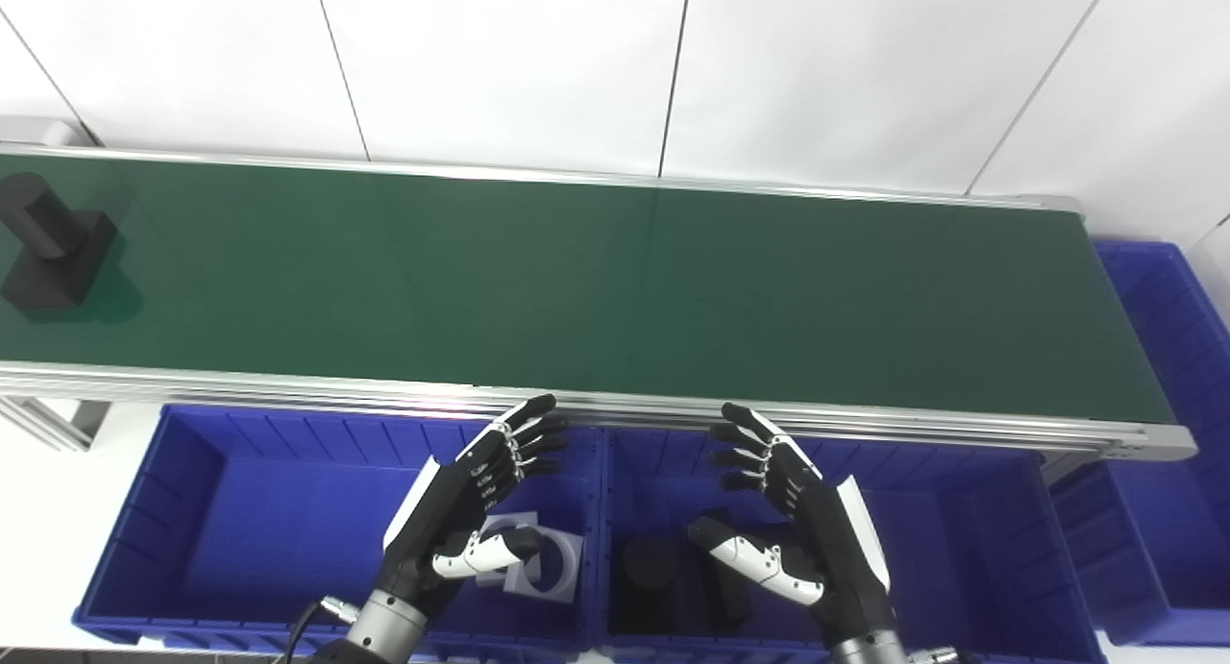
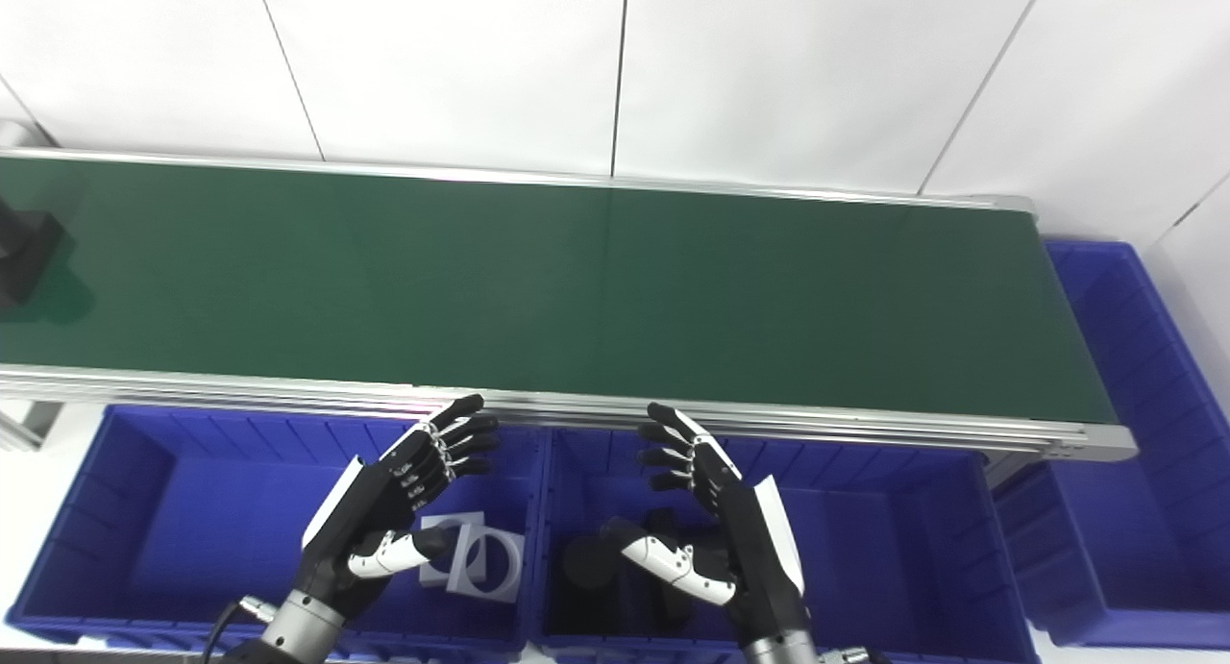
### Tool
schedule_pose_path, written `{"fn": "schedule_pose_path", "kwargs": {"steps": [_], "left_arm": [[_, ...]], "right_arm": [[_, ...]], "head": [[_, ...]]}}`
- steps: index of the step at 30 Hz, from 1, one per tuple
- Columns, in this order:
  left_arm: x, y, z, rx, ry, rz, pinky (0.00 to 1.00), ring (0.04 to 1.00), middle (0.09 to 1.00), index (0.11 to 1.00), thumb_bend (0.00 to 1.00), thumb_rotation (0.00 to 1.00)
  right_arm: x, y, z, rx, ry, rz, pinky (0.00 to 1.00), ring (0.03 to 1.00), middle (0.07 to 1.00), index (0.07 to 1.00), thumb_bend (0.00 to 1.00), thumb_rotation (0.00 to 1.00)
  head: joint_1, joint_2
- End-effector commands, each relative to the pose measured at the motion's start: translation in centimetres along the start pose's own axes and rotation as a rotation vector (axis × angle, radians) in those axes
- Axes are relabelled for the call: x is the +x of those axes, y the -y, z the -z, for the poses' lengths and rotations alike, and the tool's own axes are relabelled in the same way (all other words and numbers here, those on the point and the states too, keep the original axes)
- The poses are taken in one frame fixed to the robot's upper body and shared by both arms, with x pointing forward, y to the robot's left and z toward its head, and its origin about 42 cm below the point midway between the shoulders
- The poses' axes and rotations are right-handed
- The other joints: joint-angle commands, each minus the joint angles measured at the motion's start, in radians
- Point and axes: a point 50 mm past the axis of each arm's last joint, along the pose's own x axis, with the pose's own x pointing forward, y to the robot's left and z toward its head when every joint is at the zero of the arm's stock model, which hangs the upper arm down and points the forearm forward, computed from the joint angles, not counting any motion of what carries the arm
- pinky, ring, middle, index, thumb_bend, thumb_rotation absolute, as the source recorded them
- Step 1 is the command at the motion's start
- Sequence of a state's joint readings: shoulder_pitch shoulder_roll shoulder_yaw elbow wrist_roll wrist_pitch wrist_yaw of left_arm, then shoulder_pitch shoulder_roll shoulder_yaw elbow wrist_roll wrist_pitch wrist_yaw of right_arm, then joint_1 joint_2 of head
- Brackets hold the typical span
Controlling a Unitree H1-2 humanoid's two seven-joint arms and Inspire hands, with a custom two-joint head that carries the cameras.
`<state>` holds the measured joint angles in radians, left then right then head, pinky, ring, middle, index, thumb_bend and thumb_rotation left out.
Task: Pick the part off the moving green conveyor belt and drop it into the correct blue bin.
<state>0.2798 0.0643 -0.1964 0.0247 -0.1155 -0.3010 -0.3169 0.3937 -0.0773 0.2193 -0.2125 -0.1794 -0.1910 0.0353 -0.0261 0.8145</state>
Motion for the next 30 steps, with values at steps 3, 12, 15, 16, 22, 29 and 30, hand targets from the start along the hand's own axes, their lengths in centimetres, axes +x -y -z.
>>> {"fn": "schedule_pose_path", "kwargs": {"steps": [3, 12, 15, 16, 22, 29, 30], "left_arm": [[0.9, 0.2, -0.5, 0.004, 0.060, 0.004, 0.77, 0.814, 0.836, 0.885, 0.97, 0.55], [1.0, 0.5, 0.7, 0.005, 0.046, 0.006, 0.78, 0.821, 0.845, 0.885, 0.96, 0.54], [1.1, 0.6, 1.0, 0.001, 0.042, 0.008, 0.79, 0.829, 0.850, 0.888, 0.95, 0.53], [1.1, 0.6, 1.1, 0.000, 0.043, 0.011, 0.79, 0.832, 0.852, 0.890, 0.95, 0.53], [1.5, 0.9, 2.2, 0.008, 0.051, 0.021, 0.78, 0.825, 0.849, 0.891, 0.92, 0.52], [2.3, 1.7, 3.9, -0.020, 0.010, 0.017, 0.77, 0.809, 0.833, 0.869, 0.95, 0.50], [2.4, 1.8, 4.1, -0.024, 0.004, 0.014, 0.77, 0.809, 0.832, 0.868, 0.95, 0.50]], "right_arm": [[0.4, 0.3, -0.6, -0.005, 0.072, 0.007, 0.66, 0.742, 0.808, 0.855, 0.63, 0.43], [0.3, 0.5, 0.5, 0.005, 0.069, 0.007, 0.66, 0.750, 0.803, 0.854, 0.62, 0.39], [0.3, 0.5, 0.9, 0.005, 0.068, 0.006, 0.66, 0.753, 0.803, 0.852, 0.61, 0.37], [0.3, 0.5, 1.0, 0.005, 0.068, 0.005, 0.67, 0.754, 0.804, 0.854, 0.61, 0.37], [0.3, 0.9, 2.0, 0.006, 0.065, 0.005, 0.67, 0.752, 0.809, 0.857, 0.61, 0.36], [0.5, 1.8, 3.8, -0.011, 0.068, 0.008, 0.66, 0.744, 0.807, 0.861, 0.59, 0.35], [0.6, 1.9, 4.1, -0.009, 0.069, 0.010, 0.66, 0.744, 0.807, 0.861, 0.59, 0.35]], "head": [[0.024, -0.025], [0.050, -0.089], [0.053, -0.109], [0.055, -0.112], [0.118, -0.178], [0.265, -0.317], [0.276, -0.329]]}}
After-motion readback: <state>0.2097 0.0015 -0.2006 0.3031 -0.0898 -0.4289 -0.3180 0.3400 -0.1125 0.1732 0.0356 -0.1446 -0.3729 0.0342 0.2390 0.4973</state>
